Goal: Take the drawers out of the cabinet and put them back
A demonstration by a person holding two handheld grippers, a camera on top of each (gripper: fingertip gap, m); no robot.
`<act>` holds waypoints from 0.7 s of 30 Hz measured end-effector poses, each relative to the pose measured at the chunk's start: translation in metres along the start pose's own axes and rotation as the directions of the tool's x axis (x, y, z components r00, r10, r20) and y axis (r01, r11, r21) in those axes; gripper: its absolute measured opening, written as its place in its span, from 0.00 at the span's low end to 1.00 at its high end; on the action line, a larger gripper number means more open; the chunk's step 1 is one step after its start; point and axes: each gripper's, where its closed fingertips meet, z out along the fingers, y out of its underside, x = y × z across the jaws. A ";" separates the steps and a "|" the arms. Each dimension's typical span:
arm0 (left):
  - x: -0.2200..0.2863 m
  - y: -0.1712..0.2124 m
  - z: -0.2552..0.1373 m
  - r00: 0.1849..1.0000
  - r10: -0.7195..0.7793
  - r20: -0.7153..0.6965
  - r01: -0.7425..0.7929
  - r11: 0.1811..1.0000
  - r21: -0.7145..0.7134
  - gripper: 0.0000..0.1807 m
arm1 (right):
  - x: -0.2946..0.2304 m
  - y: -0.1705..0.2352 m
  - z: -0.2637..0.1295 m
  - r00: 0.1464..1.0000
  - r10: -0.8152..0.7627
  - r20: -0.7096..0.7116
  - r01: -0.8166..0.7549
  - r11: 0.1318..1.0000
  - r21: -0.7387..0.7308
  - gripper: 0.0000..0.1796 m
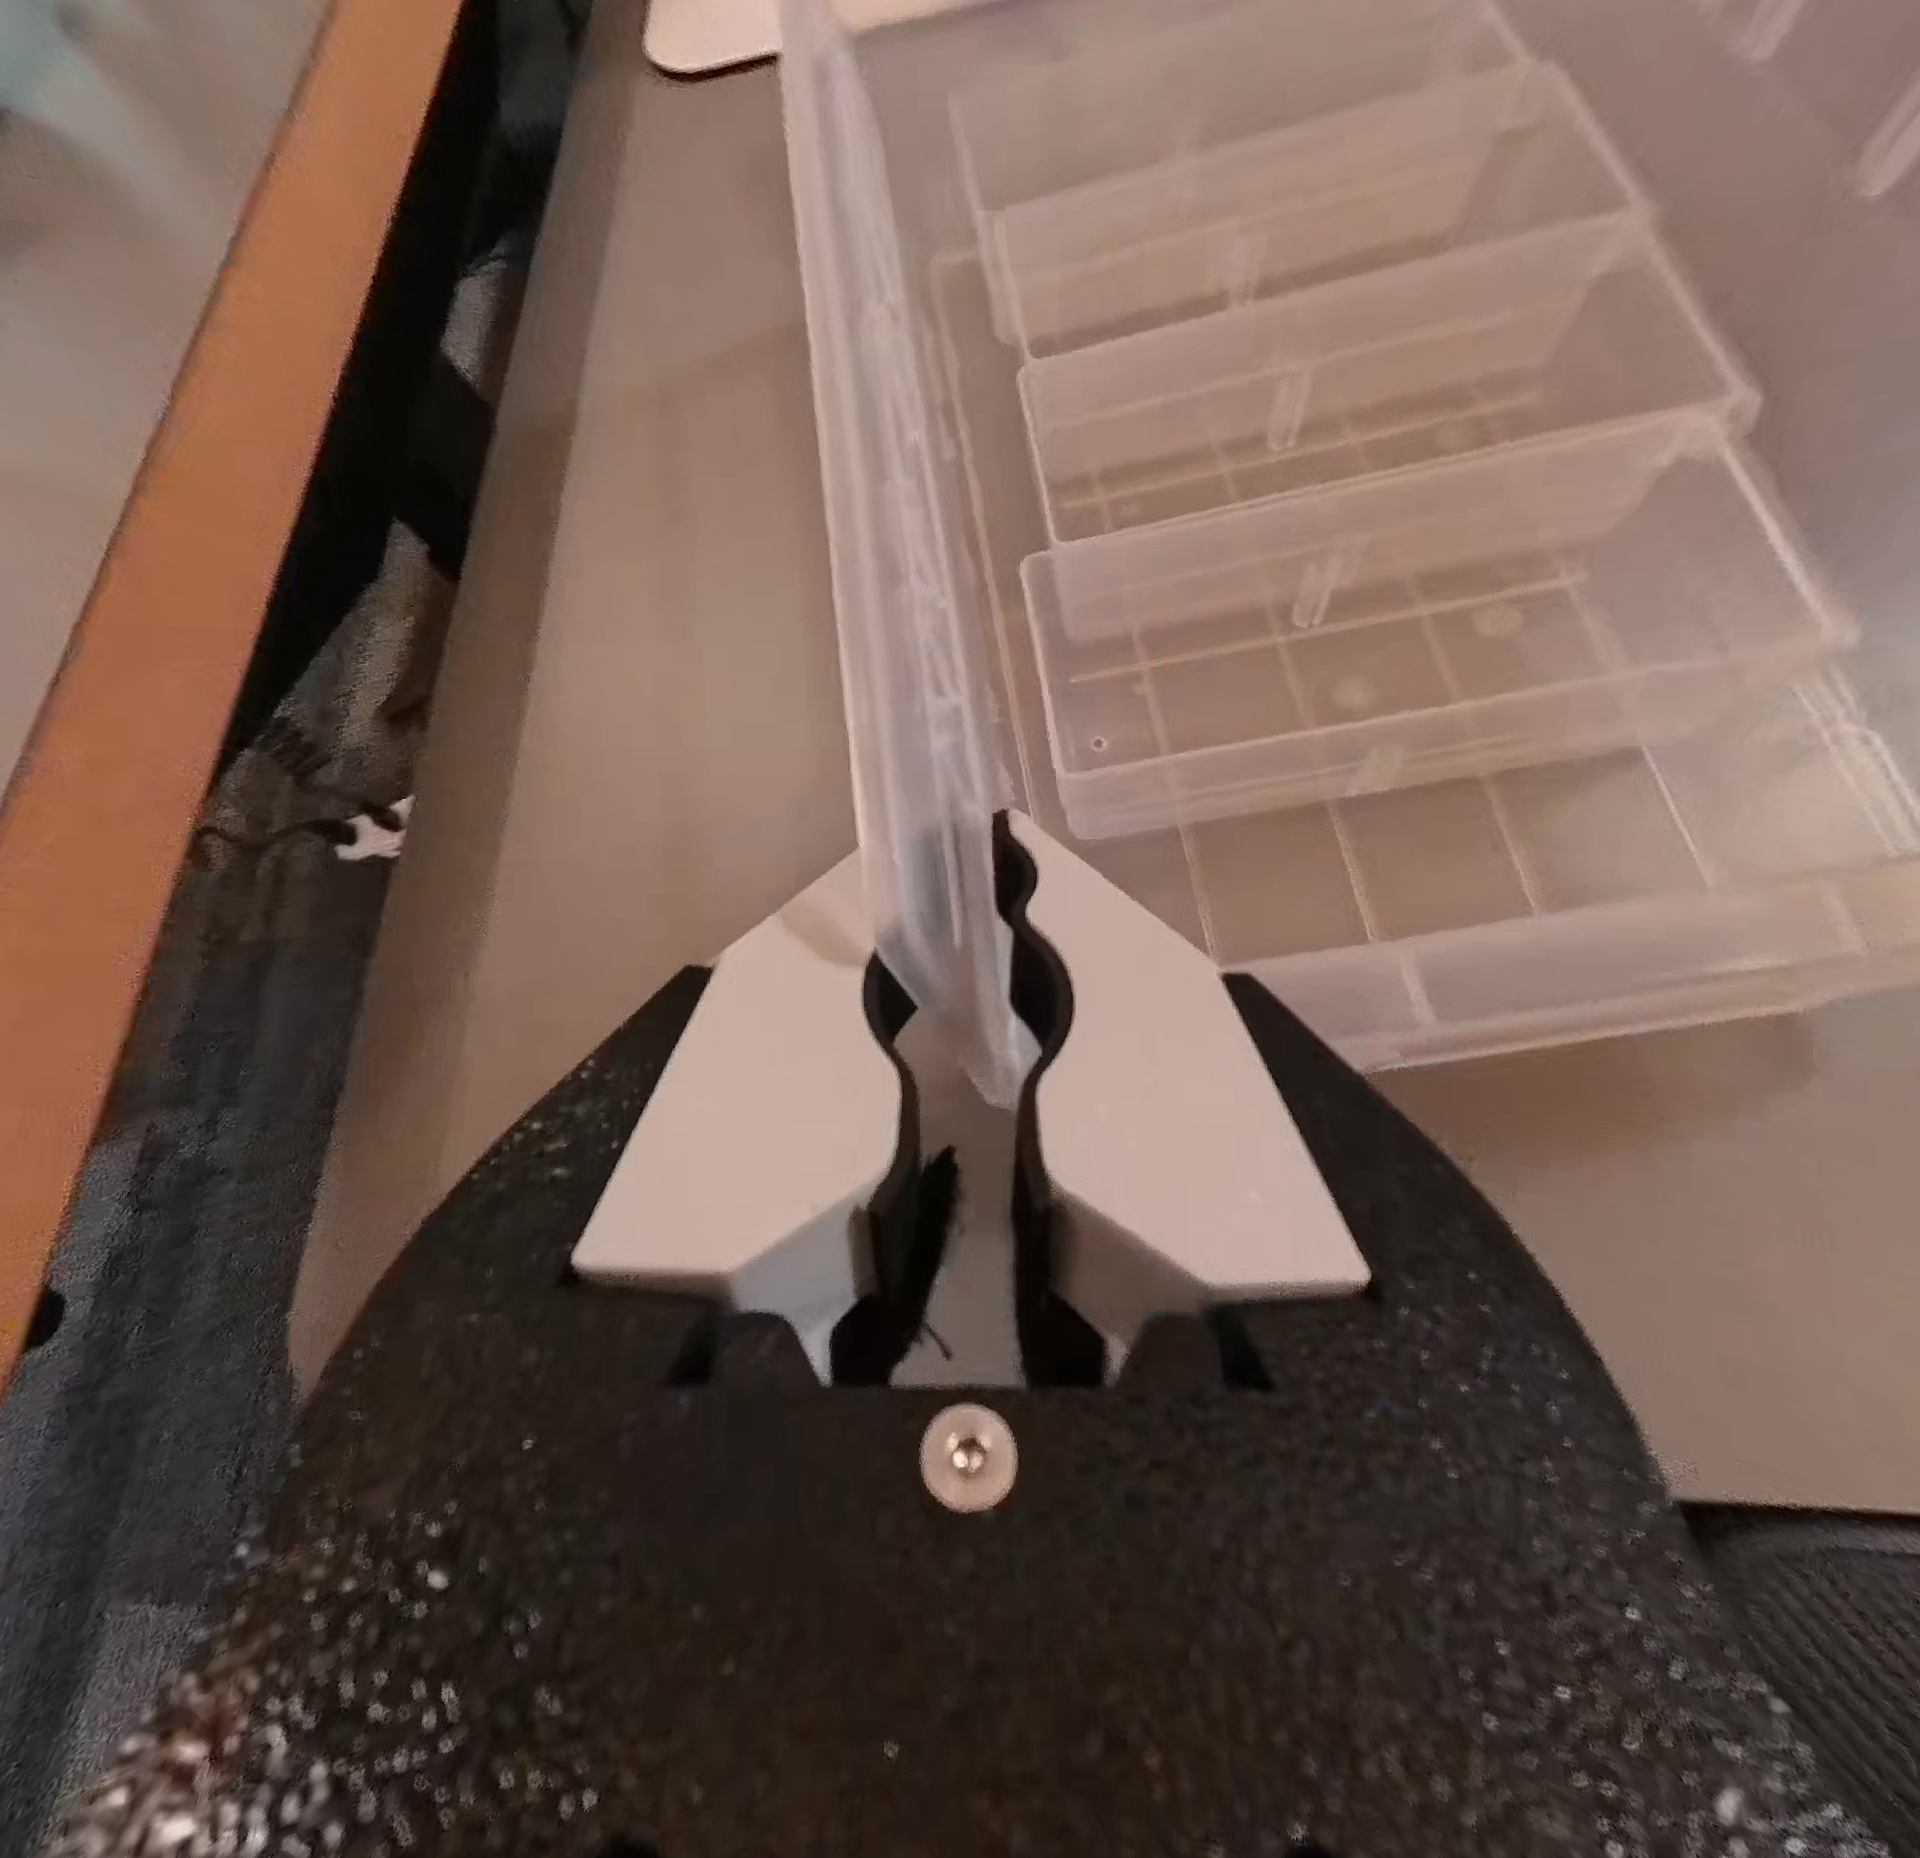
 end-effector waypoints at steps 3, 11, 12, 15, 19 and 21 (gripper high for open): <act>-0.021 -0.006 -0.012 0.986 0.036 0.161 -0.045 0.998 0.049 0.22 | -0.012 -0.062 -0.026 0.998 -0.053 -0.042 0.059 0.988 0.144 0.37; 0.020 -0.081 -0.059 0.998 -0.062 0.006 0.055 0.930 0.365 0.41 | -0.149 -0.227 -0.034 0.949 -0.120 0.291 -0.038 0.873 0.486 0.31; 0.037 -0.092 -0.063 0.993 -0.083 -0.086 0.109 0.920 0.376 0.41 | -0.169 -0.240 -0.029 0.924 -0.103 0.368 -0.099 0.866 0.491 0.31; 0.082 -0.130 -0.081 0.930 -0.086 -0.357 0.231 0.893 0.386 0.45 | -0.229 -0.264 -0.012 0.803 -0.082 0.590 -0.245 0.857 0.453 0.24; 0.095 -0.165 -0.069 0.937 -0.031 -0.349 0.172 0.909 0.380 0.42 | -0.286 -0.271 0.019 0.664 -0.076 0.744 -0.296 0.887 0.354 0.09; 0.100 -0.170 -0.047 0.945 -0.010 -0.328 0.121 0.939 0.322 0.38 | -0.308 -0.272 0.028 0.609 -0.085 0.788 -0.302 0.894 0.330 0.03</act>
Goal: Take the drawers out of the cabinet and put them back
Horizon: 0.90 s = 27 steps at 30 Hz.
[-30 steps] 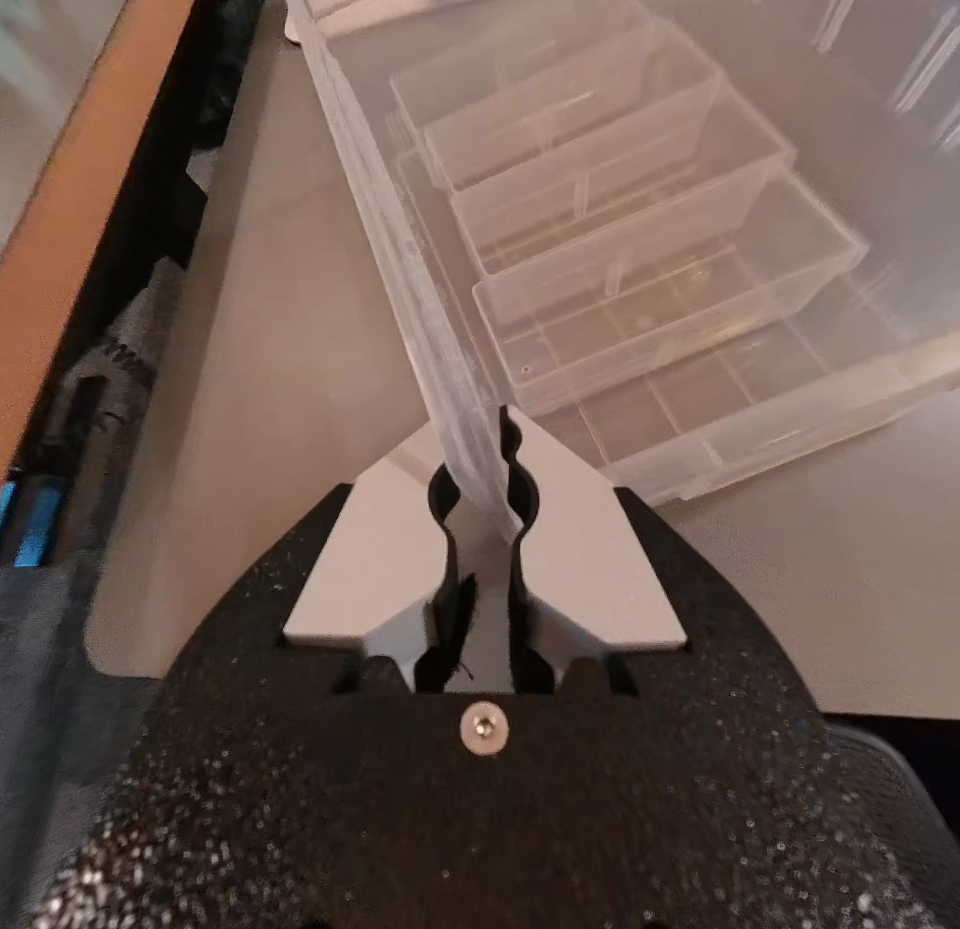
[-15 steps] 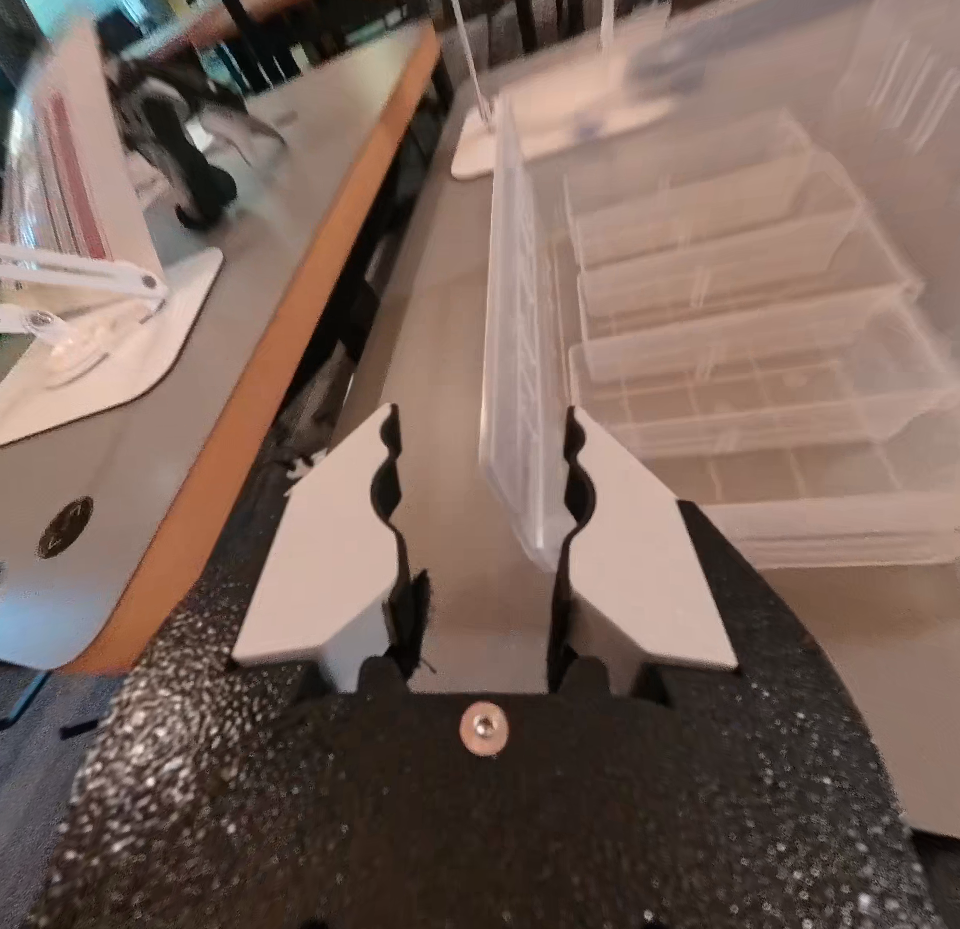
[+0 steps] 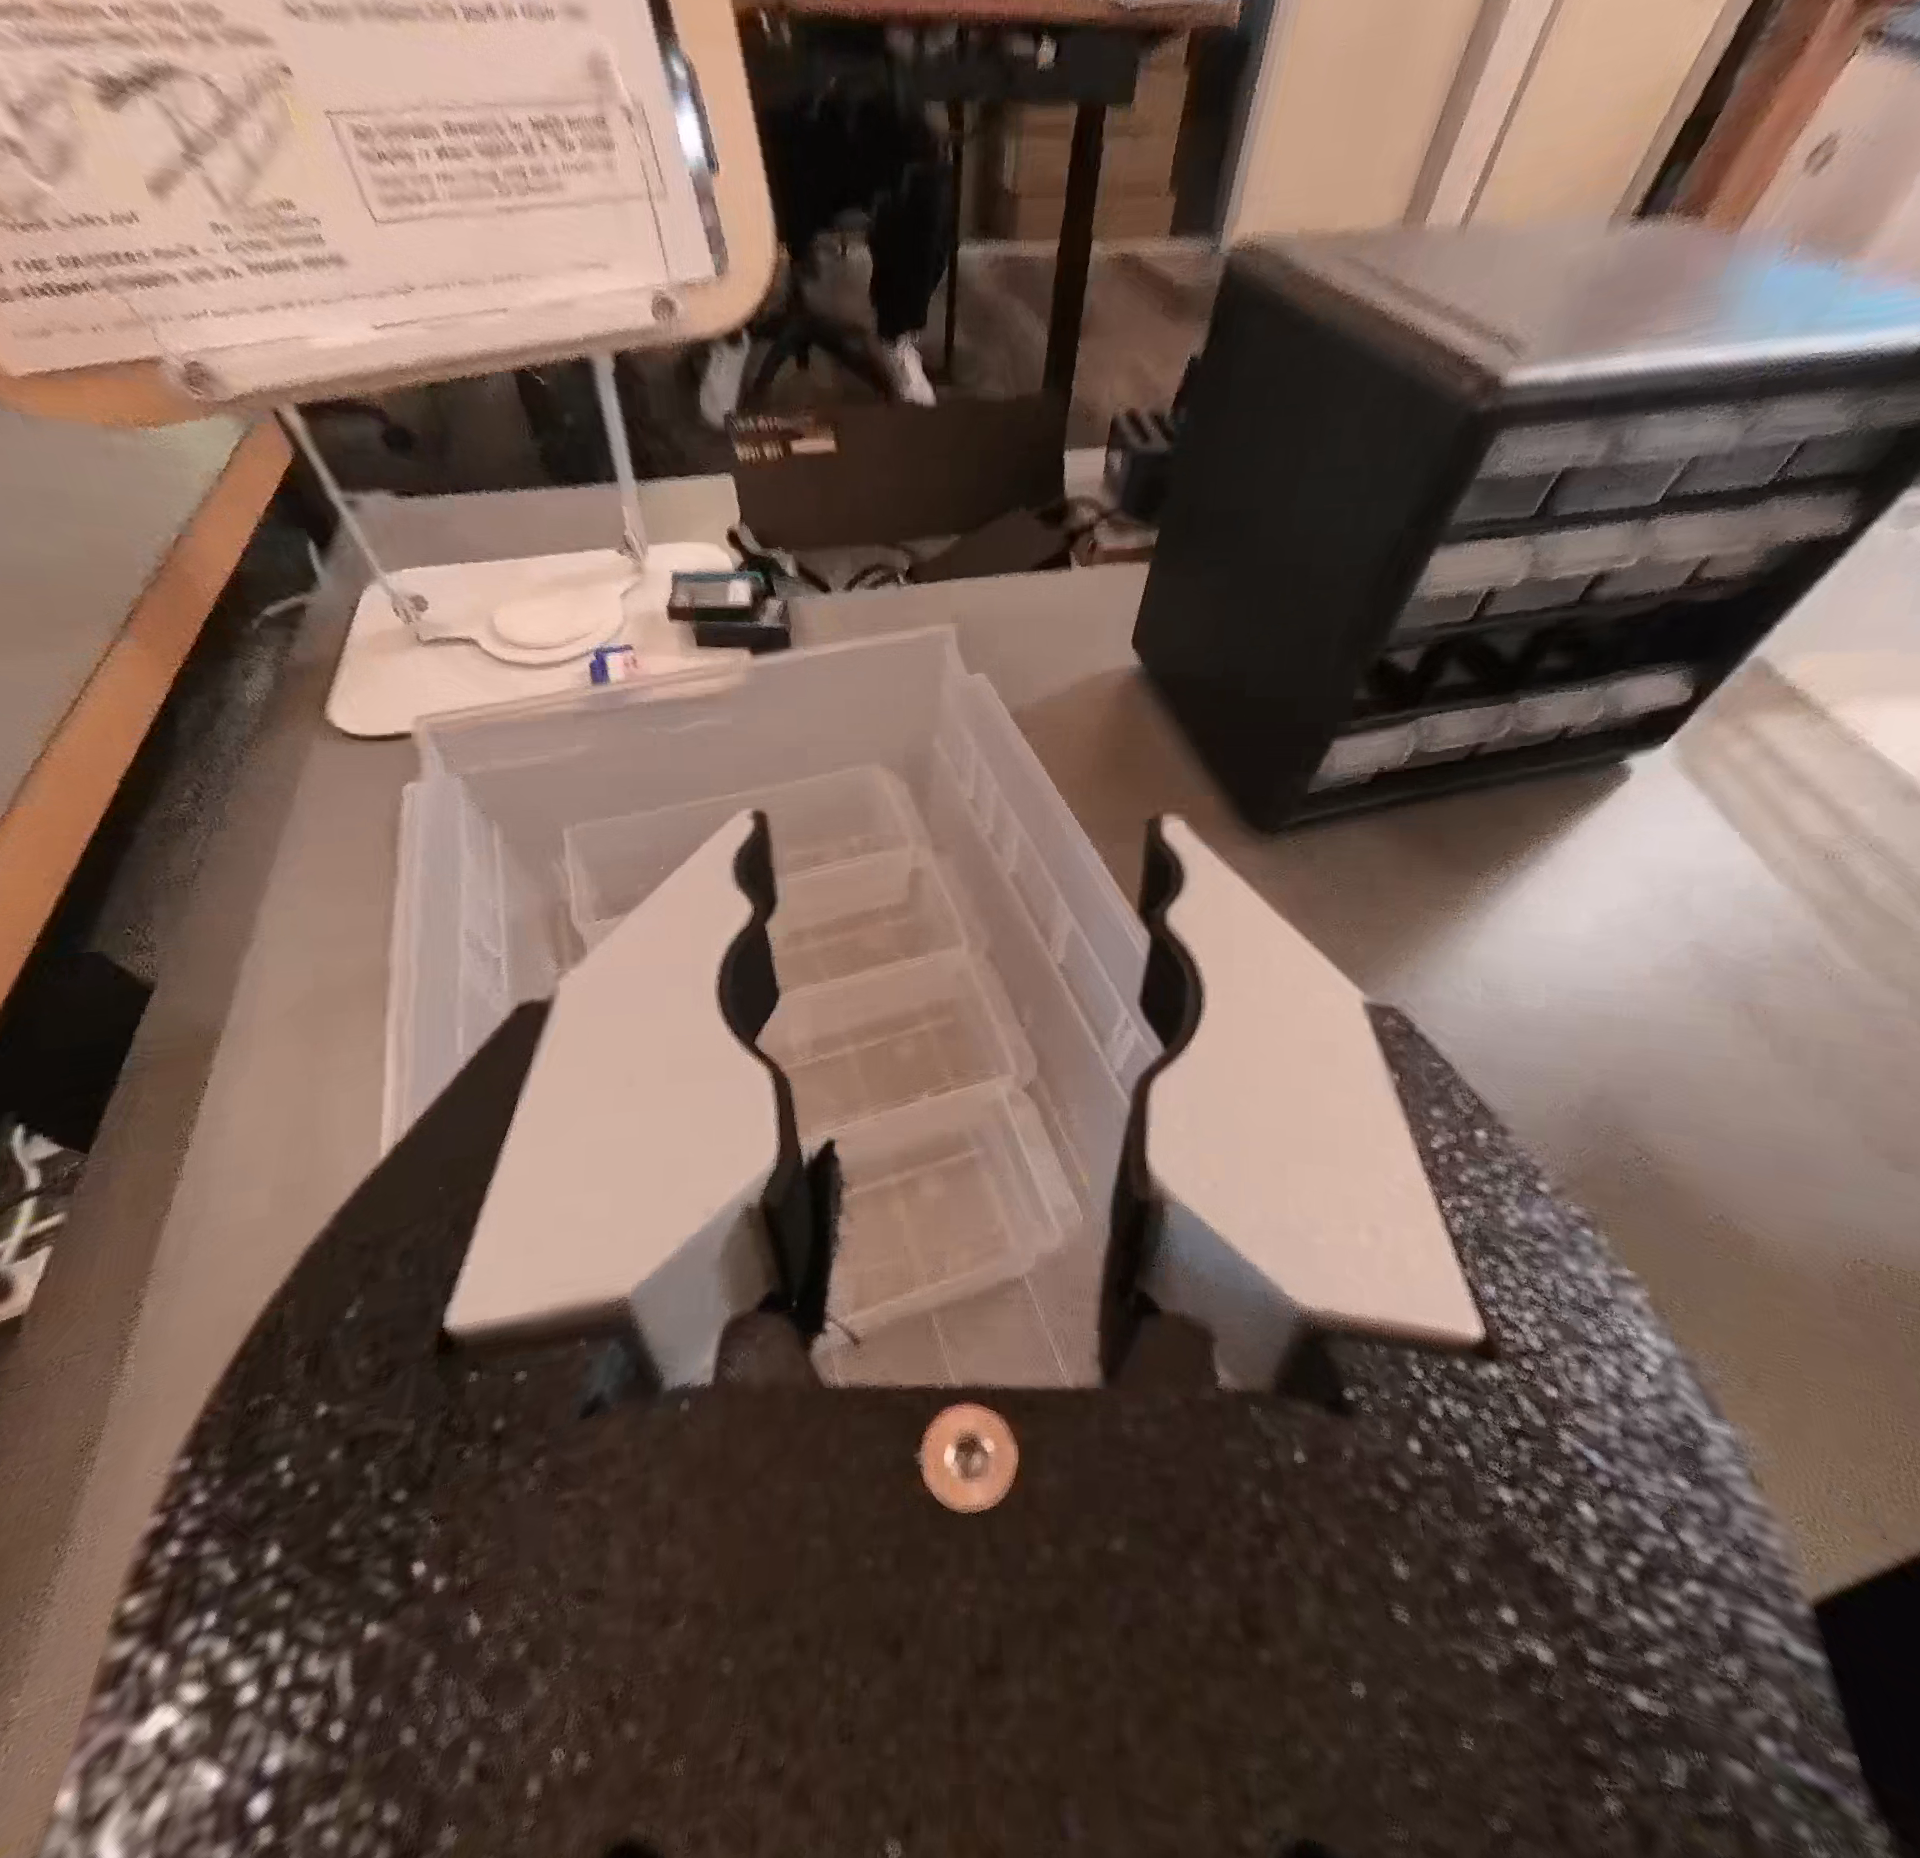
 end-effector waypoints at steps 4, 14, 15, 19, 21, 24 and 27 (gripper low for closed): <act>0.020 0.032 0.047 0.981 0.107 -0.162 -0.146 0.955 -0.258 0.18 | -0.009 0.028 0.032 0.999 -0.026 0.040 0.030 0.994 -0.110 0.00; -0.010 0.046 0.169 0.992 -0.093 -0.090 0.036 0.870 -0.492 0.35 | -0.020 0.030 0.061 0.981 -0.180 0.071 0.188 0.972 -0.139 0.00; -0.015 0.046 0.178 0.993 -0.095 -0.075 0.046 0.869 -0.493 0.38 | -0.022 0.030 0.062 0.979 -0.189 0.073 0.198 0.970 -0.141 0.00; -0.015 0.049 0.191 0.976 -0.209 -0.069 0.138 0.823 -0.550 0.37 | -0.020 0.031 0.059 0.978 -0.204 0.051 0.209 0.964 -0.164 0.00; -0.017 0.047 0.187 0.979 -0.195 -0.054 0.133 0.819 -0.558 0.36 | -0.020 0.027 0.055 0.983 -0.177 0.051 0.182 0.972 -0.151 0.00; -0.023 0.044 0.179 0.978 -0.207 -0.025 0.160 0.823 -0.545 0.34 | -0.017 0.027 0.051 0.990 -0.121 0.067 0.130 0.980 -0.148 0.00; -0.027 0.038 0.175 0.958 -0.285 -0.042 0.226 0.833 -0.505 0.32 | -0.013 0.033 0.052 0.992 -0.093 0.081 0.105 0.982 -0.159 0.00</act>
